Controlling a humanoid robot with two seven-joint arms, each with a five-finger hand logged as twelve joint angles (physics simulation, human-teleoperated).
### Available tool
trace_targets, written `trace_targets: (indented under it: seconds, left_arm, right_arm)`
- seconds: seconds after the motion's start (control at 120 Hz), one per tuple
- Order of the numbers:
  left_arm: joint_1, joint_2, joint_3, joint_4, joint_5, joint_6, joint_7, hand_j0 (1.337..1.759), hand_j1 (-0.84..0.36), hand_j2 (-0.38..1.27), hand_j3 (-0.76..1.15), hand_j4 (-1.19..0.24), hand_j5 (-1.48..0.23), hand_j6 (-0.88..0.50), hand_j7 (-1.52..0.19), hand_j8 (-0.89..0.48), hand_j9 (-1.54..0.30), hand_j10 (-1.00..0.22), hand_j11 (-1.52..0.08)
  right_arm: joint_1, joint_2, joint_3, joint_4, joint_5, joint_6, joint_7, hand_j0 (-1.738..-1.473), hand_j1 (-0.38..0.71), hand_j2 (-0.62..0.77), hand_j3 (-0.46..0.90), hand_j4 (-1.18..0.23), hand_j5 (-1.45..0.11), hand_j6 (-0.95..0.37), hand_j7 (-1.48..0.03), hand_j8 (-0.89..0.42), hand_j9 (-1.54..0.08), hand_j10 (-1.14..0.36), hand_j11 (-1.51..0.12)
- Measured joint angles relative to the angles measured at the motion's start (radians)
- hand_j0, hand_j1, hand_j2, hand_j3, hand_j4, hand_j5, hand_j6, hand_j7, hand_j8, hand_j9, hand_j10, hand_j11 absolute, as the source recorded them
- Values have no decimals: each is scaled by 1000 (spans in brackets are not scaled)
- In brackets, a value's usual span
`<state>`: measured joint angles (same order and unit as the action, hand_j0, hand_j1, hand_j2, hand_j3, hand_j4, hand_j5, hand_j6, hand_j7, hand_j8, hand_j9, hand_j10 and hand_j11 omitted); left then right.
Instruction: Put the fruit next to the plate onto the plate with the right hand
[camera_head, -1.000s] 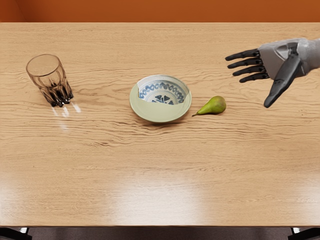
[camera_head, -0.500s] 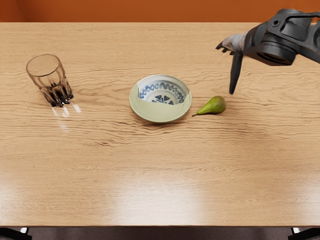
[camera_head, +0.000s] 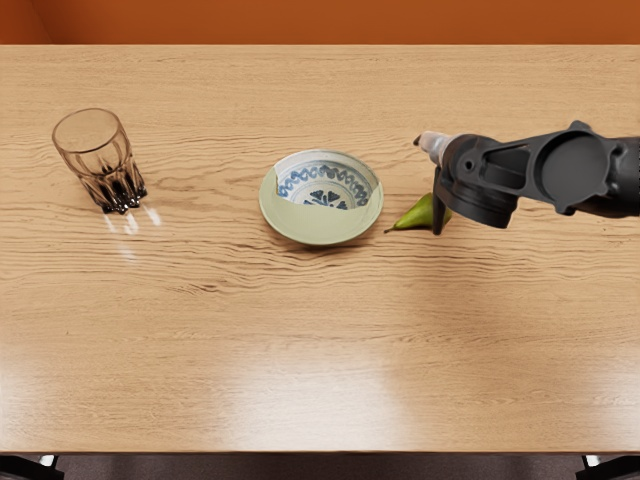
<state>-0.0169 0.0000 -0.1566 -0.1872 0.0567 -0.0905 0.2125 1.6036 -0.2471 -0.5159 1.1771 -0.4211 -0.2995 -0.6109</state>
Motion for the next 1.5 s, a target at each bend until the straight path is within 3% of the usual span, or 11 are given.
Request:
trace_targets:
  seconds: [0.242, 0.65, 1.308, 1.5]
  left_arm:
    - [0, 0, 0, 0, 0, 0, 0, 1658, 349, 0, 0, 0, 0, 0, 0, 0, 0, 0, 0]
    - [0, 0, 0, 0, 0, 0, 0, 1658, 349, 0, 0, 0, 0, 0, 0, 0, 0, 0, 0]
    - [0, 0, 0, 0, 0, 0, 0, 1658, 349, 0, 0, 0, 0, 0, 0, 0, 0, 0, 0]
    - [0, 0, 0, 0, 0, 0, 0, 1658, 349, 0, 0, 0, 0, 0, 0, 0, 0, 0, 0]
  right_arm:
    - [-93, 12, 38, -52, -61, -25, 0, -1658, -176, -28, 0, -147, -189, -148, -188, -147, -189, -146, -188]
    - [-154, 84, 74, -161, -111, -30, 0, -1658, -70, -45, 0, -235, -303, -236, -303, -235, -303, -235, -303]
    - [-194, 78, 62, -170, -117, -29, 0, -1658, 20, -60, 0, -310, -401, -311, -401, -310, -401, -310, -401]
    - [-196, 75, 67, -172, -117, -29, 0, -1658, 96, -73, 0, -373, -484, -374, -484, -374, -484, -373, -484]
